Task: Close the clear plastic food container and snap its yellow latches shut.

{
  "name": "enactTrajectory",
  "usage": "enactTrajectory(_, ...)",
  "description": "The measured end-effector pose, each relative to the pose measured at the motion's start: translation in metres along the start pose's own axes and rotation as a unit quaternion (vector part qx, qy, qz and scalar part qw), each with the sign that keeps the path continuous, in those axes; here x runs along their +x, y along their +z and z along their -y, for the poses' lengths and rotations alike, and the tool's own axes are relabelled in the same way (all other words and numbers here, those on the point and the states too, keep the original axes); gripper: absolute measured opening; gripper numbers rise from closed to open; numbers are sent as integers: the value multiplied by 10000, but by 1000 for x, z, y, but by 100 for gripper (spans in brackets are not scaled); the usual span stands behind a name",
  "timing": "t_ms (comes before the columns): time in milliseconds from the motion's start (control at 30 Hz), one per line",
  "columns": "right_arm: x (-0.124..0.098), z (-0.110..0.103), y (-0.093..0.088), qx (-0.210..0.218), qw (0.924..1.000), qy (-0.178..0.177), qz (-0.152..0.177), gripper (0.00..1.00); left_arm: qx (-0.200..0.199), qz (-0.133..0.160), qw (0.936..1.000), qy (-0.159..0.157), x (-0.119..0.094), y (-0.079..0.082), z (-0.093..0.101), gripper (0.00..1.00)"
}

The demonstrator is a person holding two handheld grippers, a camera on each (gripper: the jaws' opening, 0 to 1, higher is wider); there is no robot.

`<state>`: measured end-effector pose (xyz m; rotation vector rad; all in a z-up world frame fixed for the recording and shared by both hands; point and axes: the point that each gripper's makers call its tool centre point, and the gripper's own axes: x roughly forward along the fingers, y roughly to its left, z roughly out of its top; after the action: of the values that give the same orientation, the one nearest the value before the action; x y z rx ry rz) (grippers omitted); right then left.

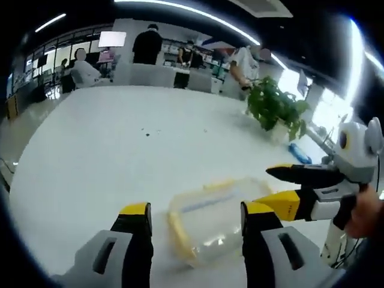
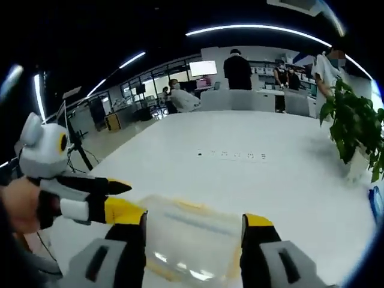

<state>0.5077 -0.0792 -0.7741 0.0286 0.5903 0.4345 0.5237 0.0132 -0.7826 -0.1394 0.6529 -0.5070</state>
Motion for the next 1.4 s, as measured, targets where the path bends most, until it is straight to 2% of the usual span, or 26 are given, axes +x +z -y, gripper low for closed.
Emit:
enactTrajectory(67, 0, 6, -2, 35, 10000, -63, -23, 63, -66, 11, 10000, 34, 0, 1, -3, 57)
enactTrajectory(133, -1, 19, -9, 204, 9994, -278, -54, 61, -104, -70, 9999, 88, 1, -6, -5, 56)
enactTrajectory(200, 0, 25, -19, 214, 9992, -336, -95, 59, -55, -171, 9997, 145, 1, -15, -4, 55)
enactTrajectory(333, 5, 27, -42, 373, 9981, -339, -363, 61, -175, -334, 9992, 130, 4, -31, -3, 54)
enactTrajectory(400, 5, 24, -47, 471, 9976, -275, -419, 58, -338, -429, 9985, 73, 6, -38, 1, 52)
enactTrajectory(433, 7, 21, -44, 590, 9975, -217, -334, 58, -463, -503, 9977, 40, 7, -42, 4, 51)
enactTrajectory(533, 6, 21, -47, 604, 9969, -239, -435, 60, -416, -495, 9979, 1, 7, -44, 9, 49)
enactTrajectory(600, 6, 20, -47, 635, 9967, -257, -430, 60, -357, -455, 9983, 83, 8, -44, 10, 50)
enactTrajectory(700, 10, 20, -45, 607, 9977, -200, -236, 58, -785, -422, 9959, 150, 11, -41, 13, 53)
enactTrajectory(733, 10, 22, -44, 701, 9970, -252, -189, 55, -498, -487, 9973, 228, 12, -44, 11, 50)
enactTrajectory(767, 10, 23, -42, 807, 9961, -310, -160, 54, -800, -458, 9955, 210, 14, -45, 14, 51)
enactTrajectory(800, 10, 24, -38, 686, 9972, -260, -134, 54, -644, -456, 9966, 242, 14, -44, 11, 51)
enactTrajectory(833, 9, 23, -38, 699, 9971, -273, -142, 53, -668, -476, 9964, 216, 13, -44, 11, 49)
enactTrajectory(867, 8, 21, -40, 757, 9966, -278, -166, 53, -901, -443, 9945, 283, 12, -43, 7, 47)
enactTrajectory(1000, 8, 21, -42, 905, 9952, -339, -149, 48, -944, -355, 9943, 359, 12, -43, 6, 46)
enactTrajectory(1067, 9, 19, -43, 1016, 9944, -241, -136, 46, -895, -335, 9948, 361, 12, -44, 5, 46)
enactTrajectory(1400, 10, 12, -44, 968, 9947, -304, -143, 48, -896, -321, 9946, 411, 8, -45, 5, 46)
